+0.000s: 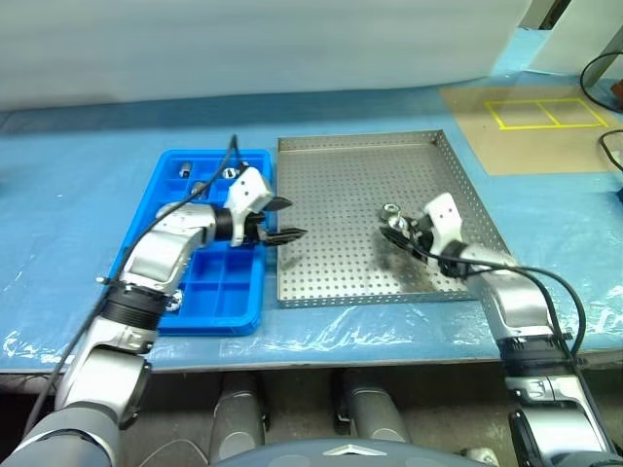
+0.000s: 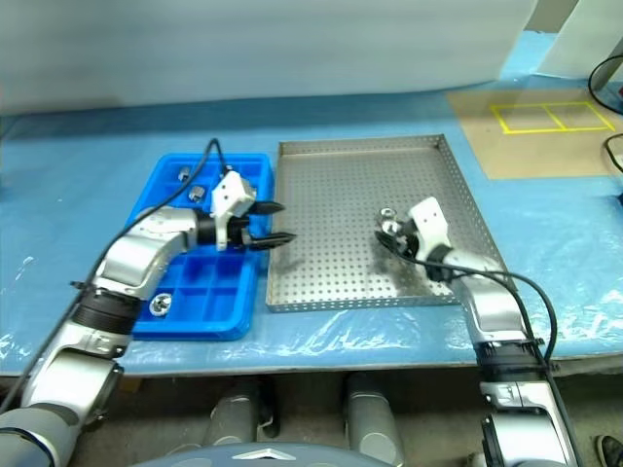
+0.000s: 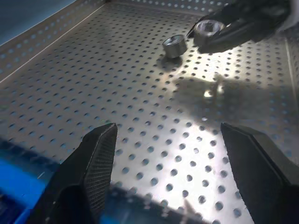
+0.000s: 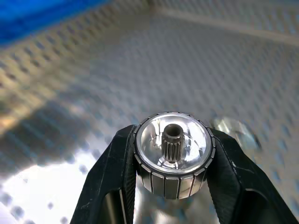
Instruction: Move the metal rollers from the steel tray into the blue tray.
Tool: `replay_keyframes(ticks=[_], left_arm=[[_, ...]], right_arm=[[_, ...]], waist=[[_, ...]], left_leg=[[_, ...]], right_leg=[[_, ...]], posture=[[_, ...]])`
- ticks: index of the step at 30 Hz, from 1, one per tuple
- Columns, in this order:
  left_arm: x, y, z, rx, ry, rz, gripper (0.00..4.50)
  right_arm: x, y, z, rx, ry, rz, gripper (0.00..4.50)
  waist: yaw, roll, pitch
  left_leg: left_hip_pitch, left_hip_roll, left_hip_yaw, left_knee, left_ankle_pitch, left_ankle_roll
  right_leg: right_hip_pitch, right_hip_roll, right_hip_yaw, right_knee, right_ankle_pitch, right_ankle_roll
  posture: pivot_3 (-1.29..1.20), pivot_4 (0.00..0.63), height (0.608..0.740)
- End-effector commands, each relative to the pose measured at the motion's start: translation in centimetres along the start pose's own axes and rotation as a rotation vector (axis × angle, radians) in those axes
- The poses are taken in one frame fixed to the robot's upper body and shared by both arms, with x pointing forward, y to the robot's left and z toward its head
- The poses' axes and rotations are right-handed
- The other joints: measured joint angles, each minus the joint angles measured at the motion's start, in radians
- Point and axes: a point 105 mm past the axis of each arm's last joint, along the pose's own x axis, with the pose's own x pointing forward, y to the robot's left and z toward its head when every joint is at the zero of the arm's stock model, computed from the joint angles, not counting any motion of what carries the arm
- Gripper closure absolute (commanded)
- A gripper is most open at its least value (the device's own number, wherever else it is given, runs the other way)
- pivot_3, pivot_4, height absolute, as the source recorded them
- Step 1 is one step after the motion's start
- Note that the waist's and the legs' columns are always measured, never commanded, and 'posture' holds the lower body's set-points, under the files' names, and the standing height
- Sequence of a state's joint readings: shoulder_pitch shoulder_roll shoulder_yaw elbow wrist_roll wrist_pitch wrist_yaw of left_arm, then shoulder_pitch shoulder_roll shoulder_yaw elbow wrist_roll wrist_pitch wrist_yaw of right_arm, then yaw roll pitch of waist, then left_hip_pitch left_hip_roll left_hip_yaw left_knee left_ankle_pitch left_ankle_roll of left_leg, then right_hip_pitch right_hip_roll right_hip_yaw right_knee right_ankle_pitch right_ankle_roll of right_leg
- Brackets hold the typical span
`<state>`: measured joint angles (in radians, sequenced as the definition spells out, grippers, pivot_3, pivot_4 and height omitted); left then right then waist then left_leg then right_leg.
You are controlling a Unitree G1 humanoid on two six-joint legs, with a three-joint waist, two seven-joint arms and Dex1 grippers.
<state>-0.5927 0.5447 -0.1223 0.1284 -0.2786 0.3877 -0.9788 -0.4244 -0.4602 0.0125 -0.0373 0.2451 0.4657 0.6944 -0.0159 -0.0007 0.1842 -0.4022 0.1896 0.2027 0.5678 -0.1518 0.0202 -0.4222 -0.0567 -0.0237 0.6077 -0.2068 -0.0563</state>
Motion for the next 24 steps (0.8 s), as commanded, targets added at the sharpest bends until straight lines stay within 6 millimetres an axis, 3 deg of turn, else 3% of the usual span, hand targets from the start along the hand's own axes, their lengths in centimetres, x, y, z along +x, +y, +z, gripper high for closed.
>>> replay_keyframes(ticks=[1,4,6,8,11,16,20,24], left_arm=[[-1.7,0.9,0.7,0.023,-0.033,0.055,0.78],[-3.3,1.4,0.5,0.016,-0.026,0.099,0.78],[-4.3,1.4,-0.3,0.012,0.001,0.124,0.78],[-5.6,0.8,-0.7,0.004,0.007,0.142,0.78],[-6.8,-0.6,-0.7,-0.012,0.003,0.136,0.78],[-9.8,-4.3,-3.5,-0.074,0.089,0.128,0.78],[-11.2,-4.4,-4.0,-0.102,0.101,0.224,0.78],[-11.3,-5.9,-4.4,-0.135,0.102,0.264,0.78]], right_arm=[[1.6,3.4,2.4,-0.037,-0.062,0.161,2.84],[3.3,5.8,2.7,-0.055,-0.056,0.283,2.84],[4.3,7.1,1.8,-0.093,-0.022,0.351,2.84],[5.4,8.7,1.7,-0.118,-0.020,0.445,2.84],[6.2,9.3,2.3,-0.130,-0.038,0.502,2.84],[6.5,11.3,2.0,-0.137,-0.019,0.676,2.84],[6.6,12.5,1.8,-0.139,-0.008,0.769,2.84],[6.1,14.4,2.3,-0.068,-0.011,0.880,2.84]], waist=[[0.009,0.000,0.000],[0.031,0.000,0.000],[0.046,0.000,0.000],[0.055,-0.001,0.000],[0.067,-0.001,0.000],[0.093,-0.002,0.000],[0.139,-0.002,0.001],[0.169,-0.002,0.001]], left_leg=[[0.000,0.000,0.000,-0.001,0.000,0.000],[-0.001,-0.001,0.000,-0.002,0.000,0.000],[-0.002,-0.001,0.000,-0.002,0.000,0.000],[-0.002,-0.001,0.000,-0.002,0.000,0.000],[-0.002,0.000,0.000,-0.002,0.000,-0.001],[-0.001,0.000,-0.001,-0.005,0.001,-0.002],[0.000,0.001,-0.002,-0.007,0.002,-0.004],[0.001,0.000,-0.002,-0.007,0.002,-0.004]], right_leg=[[0.000,0.000,0.000,0.000,0.000,0.000],[0.000,-0.001,0.000,-0.002,-0.001,-0.001],[0.000,-0.001,-0.001,-0.002,-0.001,-0.001],[0.000,-0.002,-0.001,-0.002,-0.001,-0.001],[-0.001,-0.002,-0.001,-0.001,-0.001,-0.001],[-0.001,-0.002,-0.001,-0.001,-0.001,-0.001],[-0.002,-0.002,-0.002,-0.001,-0.002,-0.002],[-0.001,-0.002,-0.002,0.000,-0.005,0.004]], posture=[[-0.17,0.150,0.740],[-0.10,0.150,0.740],[-0.05,0.150,0.740],[0.02,0.150,0.740],[0.09,0.150,0.740],[0.22,0.150,0.740],[0.31,0.150,0.740],[0.37,0.150,0.740]])
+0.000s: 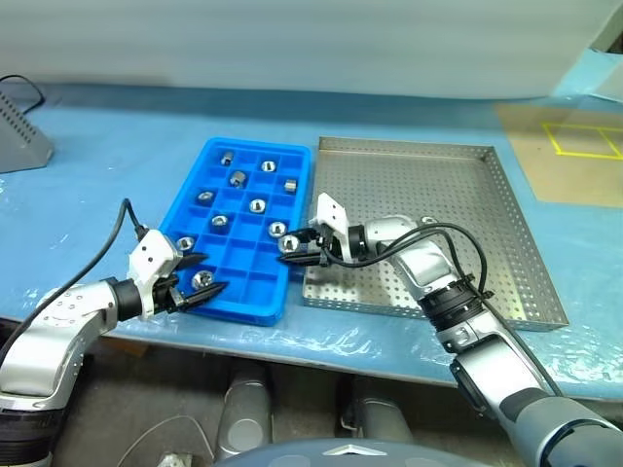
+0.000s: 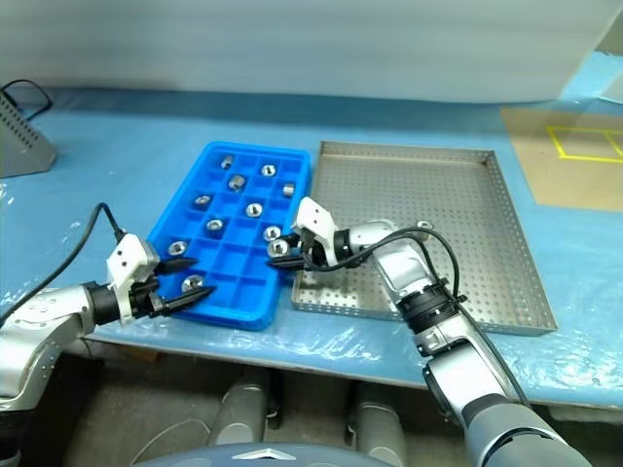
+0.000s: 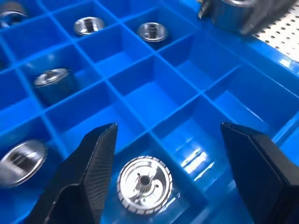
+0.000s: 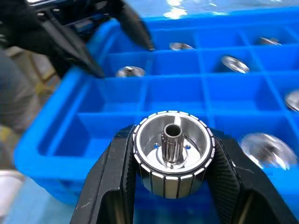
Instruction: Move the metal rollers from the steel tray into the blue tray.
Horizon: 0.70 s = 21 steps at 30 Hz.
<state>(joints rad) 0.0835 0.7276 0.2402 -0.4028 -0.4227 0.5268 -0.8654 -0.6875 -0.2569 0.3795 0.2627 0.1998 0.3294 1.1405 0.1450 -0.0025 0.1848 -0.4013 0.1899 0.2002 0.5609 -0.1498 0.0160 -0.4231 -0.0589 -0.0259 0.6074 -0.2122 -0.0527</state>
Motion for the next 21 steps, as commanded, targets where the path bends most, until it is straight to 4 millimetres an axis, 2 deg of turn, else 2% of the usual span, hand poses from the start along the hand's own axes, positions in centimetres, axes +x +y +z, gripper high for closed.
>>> replay_keyframes(ticks=[1,5,12,14,16,21], left_arm=[[-0.3,-1.3,0.7,-0.003,-0.037,0.021,0.78],[-0.3,-1.8,0.4,-0.030,-0.034,0.043,0.78],[0.3,-2.3,0.5,-0.043,-0.039,0.037,0.78],[0.5,-2.0,0.5,-0.040,-0.038,0.033,0.78],[0.7,-1.7,0.6,-0.035,-0.038,0.028,0.78],[1.7,-1.3,1.4,-0.013,-0.052,-0.013,0.78]], right_arm=[[0.6,1.4,1.6,0.002,-0.041,0.102,2.84],[1.1,1.5,2.7,-0.016,-0.057,0.122,2.84],[0.7,2.9,1.2,0.091,-0.022,0.188,2.84],[0.4,3.1,1.1,0.126,-0.039,0.185,2.10],[0.5,2.5,1.2,0.132,-0.040,0.135,1.53],[0.1,0.5,1.3,0.050,-0.028,-0.009,1.53]], waist=[[0.012,0.000,0.000],[0.037,0.000,0.000],[0.051,0.000,0.000],[0.057,0.000,0.000],[0.057,0.000,0.000],[0.054,0.000,0.000]], left_leg=[[0.000,-0.001,0.000,0.000,0.000,0.000],[0.000,0.000,0.000,-0.001,0.000,0.000],[0.000,-0.001,-0.001,-0.002,0.000,-0.001],[0.000,-0.001,-0.001,-0.002,0.000,-0.001],[0.000,0.000,-0.001,-0.002,0.001,-0.001],[0.001,0.000,-0.001,-0.003,0.002,-0.003]], right_leg=[[0.000,0.000,0.000,0.000,0.000,0.000],[-0.001,0.000,0.000,0.000,-0.001,0.001],[-0.001,0.000,0.001,0.000,-0.001,0.002],[-0.001,0.000,0.001,0.000,-0.001,0.002],[-0.001,0.001,0.001,0.000,-0.001,0.002],[-0.001,0.001,0.001,0.001,-0.001,0.002]], posture=[[0.39,0.150,0.740],[0.39,0.150,0.740],[0.37,0.150,0.740],[0.36,0.150,0.740],[0.35,0.150,0.740],[0.27,0.150,0.740]])
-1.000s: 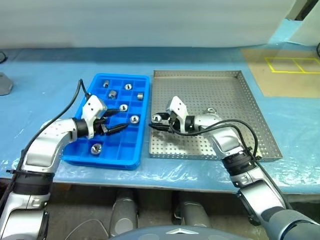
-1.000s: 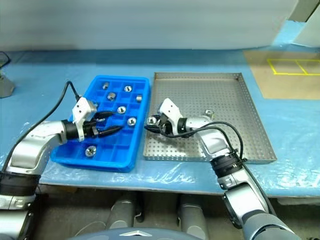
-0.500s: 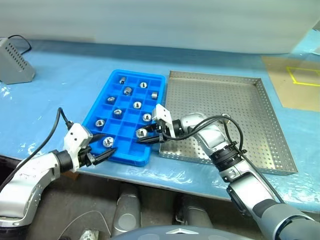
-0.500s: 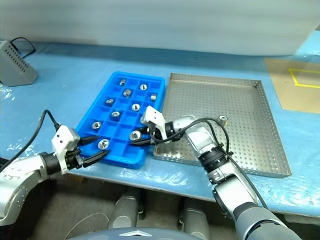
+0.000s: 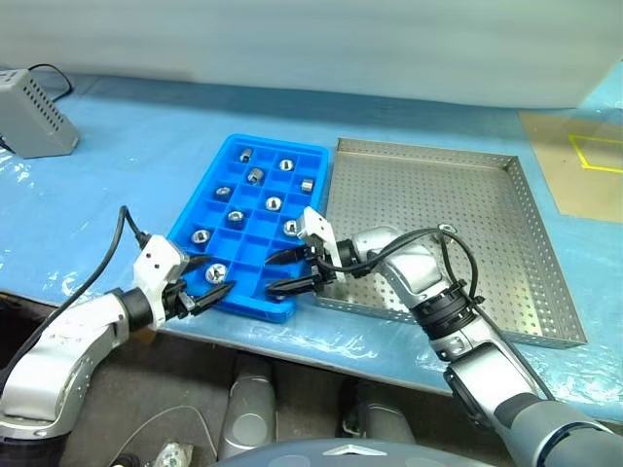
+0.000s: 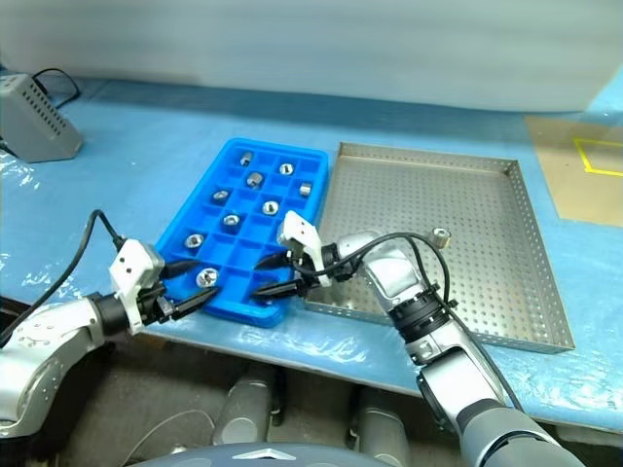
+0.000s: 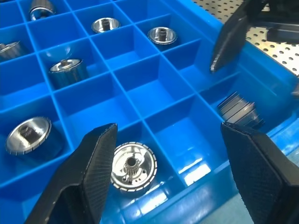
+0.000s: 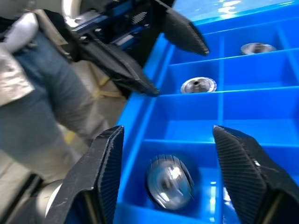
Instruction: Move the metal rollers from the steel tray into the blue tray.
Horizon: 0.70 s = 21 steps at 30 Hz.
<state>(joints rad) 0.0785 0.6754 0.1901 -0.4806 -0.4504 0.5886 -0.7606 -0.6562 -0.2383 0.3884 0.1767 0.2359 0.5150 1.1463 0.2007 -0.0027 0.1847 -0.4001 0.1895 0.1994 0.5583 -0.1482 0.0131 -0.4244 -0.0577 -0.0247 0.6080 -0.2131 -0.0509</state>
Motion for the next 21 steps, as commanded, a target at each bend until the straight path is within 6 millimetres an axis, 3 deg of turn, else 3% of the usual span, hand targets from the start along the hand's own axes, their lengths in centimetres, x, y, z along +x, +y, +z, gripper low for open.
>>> replay_keyframes(ticks=[1,5,9,17,21], left_arm=[[0.6,0.3,0.8,0.033,-0.019,-0.033,0.78],[2.3,0.8,1.7,0.057,-0.046,-0.085,0.78],[5.1,0.7,2.5,0.081,-0.061,-0.185,0.78],[9.7,0.6,4.3,0.152,-0.098,-0.322,0.78],[10.9,0.4,5.0,0.172,-0.113,-0.368,0.78]], right_arm=[[-0.9,-1.0,1.7,-0.098,-0.044,-0.079,1.53],[-3.6,-2.9,3.5,-0.079,-0.142,-0.228,1.53],[-8.3,-4.4,4.4,-0.060,-0.236,-0.394,1.53],[-16.7,-8.0,1.4,-0.049,-0.183,-0.893,1.53],[-18.6,-8.2,-0.1,-0.040,-0.180,-1.003,1.53]], waist=[[-0.004,0.000,0.000],[-0.016,0.000,0.000],[-0.035,0.000,0.000],[-0.126,-0.002,-0.001],[-0.164,-0.002,-0.001]], left_leg=[[0.000,0.000,0.000,0.000,0.000,0.000],[0.000,0.000,0.000,0.001,0.001,-0.001],[0.000,-0.001,0.000,0.002,0.003,-0.004],[-0.001,-0.001,0.001,0.003,0.004,-0.005],[-0.001,-0.001,0.002,0.004,0.003,-0.005]], right_leg=[[0.000,0.000,0.000,0.000,0.000,0.000],[0.001,0.000,0.000,0.000,0.000,0.000],[0.001,0.000,0.000,0.001,0.002,-0.001],[0.001,0.001,0.001,0.001,0.005,-0.006],[0.001,0.001,0.001,0.001,0.005,-0.007]], posture=[[0.24,0.150,0.740],[0.14,0.150,0.740],[0.03,0.150,0.740],[-0.18,0.150,0.740],[-0.21,0.150,0.740]])
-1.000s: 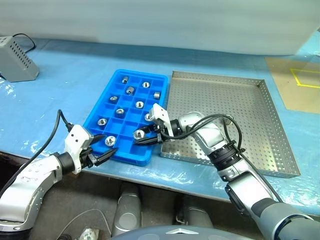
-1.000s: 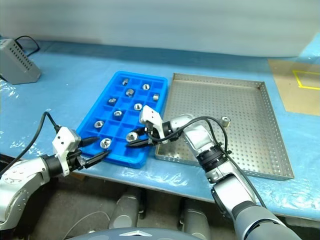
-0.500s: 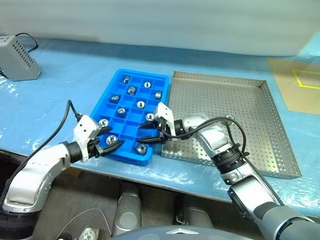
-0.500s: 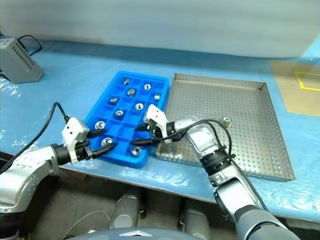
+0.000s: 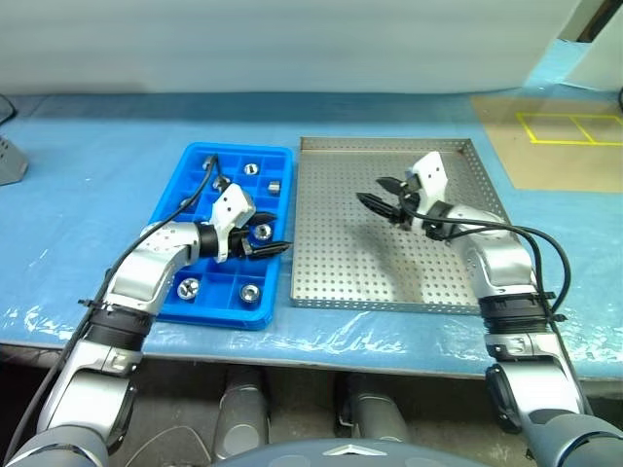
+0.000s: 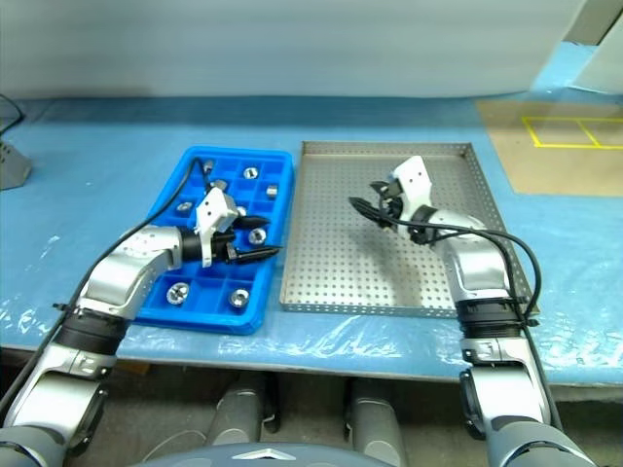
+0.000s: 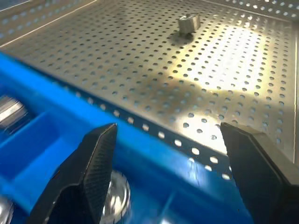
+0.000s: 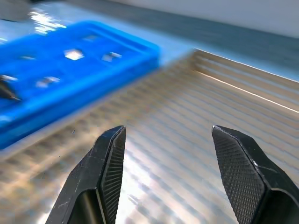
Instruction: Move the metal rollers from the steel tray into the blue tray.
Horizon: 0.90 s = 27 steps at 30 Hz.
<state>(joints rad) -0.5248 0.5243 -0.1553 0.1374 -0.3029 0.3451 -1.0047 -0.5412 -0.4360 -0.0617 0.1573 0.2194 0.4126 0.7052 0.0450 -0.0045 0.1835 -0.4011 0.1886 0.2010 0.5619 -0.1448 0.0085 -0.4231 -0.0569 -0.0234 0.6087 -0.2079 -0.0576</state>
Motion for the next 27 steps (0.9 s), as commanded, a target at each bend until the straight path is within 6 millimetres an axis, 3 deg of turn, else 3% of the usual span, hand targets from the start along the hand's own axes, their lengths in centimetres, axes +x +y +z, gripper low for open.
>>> replay_keyframes(ticks=[1,13,22,25,27], left_arm=[[0.6,0.1,0.8,0.044,-0.021,-0.038,0.78],[0.7,-0.2,0.8,0.033,-0.029,-0.050,0.78],[0.2,0.0,0.6,0.030,-0.024,-0.015,0.78],[0.2,-0.2,0.5,0.028,-0.023,-0.013,0.78],[0.1,-0.2,0.4,0.026,-0.022,-0.010,0.78]], right_arm=[[-0.7,-1.5,0.5,-0.028,-0.060,-0.102,1.53],[0.1,-3.4,-4.9,0.032,0.052,-0.239,1.53],[0.8,-3.2,-6.1,0.026,0.074,-0.221,1.53],[0.8,-3.5,-6.6,0.009,0.102,-0.237,2.10],[0.8,-3.6,-6.7,0.007,0.107,-0.244,2.72]], waist=[[-0.016,0.000,0.000],[-0.030,0.000,0.000],[-0.029,0.000,0.000],[-0.029,0.000,0.000],[-0.028,0.000,0.000]], left_leg=[[0.000,0.000,0.000,0.000,0.000,0.000],[-0.001,0.000,0.001,0.004,-0.003,0.006],[0.000,0.001,0.001,0.004,-0.004,0.007],[0.000,0.000,0.001,0.005,-0.004,0.008],[0.000,0.001,0.001,0.005,-0.004,0.008]], right_leg=[[0.000,0.000,0.000,0.000,0.000,0.000],[0.001,0.000,0.000,0.000,0.000,-0.001],[0.001,0.000,0.000,0.001,0.000,-0.001],[0.001,0.000,0.000,0.001,0.001,-0.001],[0.002,0.000,0.000,0.001,0.001,-0.001]], posture=[[-0.22,0.150,0.740],[-0.20,0.150,0.740],[-0.17,0.150,0.740],[-0.16,0.150,0.740],[-0.16,0.150,0.740]])
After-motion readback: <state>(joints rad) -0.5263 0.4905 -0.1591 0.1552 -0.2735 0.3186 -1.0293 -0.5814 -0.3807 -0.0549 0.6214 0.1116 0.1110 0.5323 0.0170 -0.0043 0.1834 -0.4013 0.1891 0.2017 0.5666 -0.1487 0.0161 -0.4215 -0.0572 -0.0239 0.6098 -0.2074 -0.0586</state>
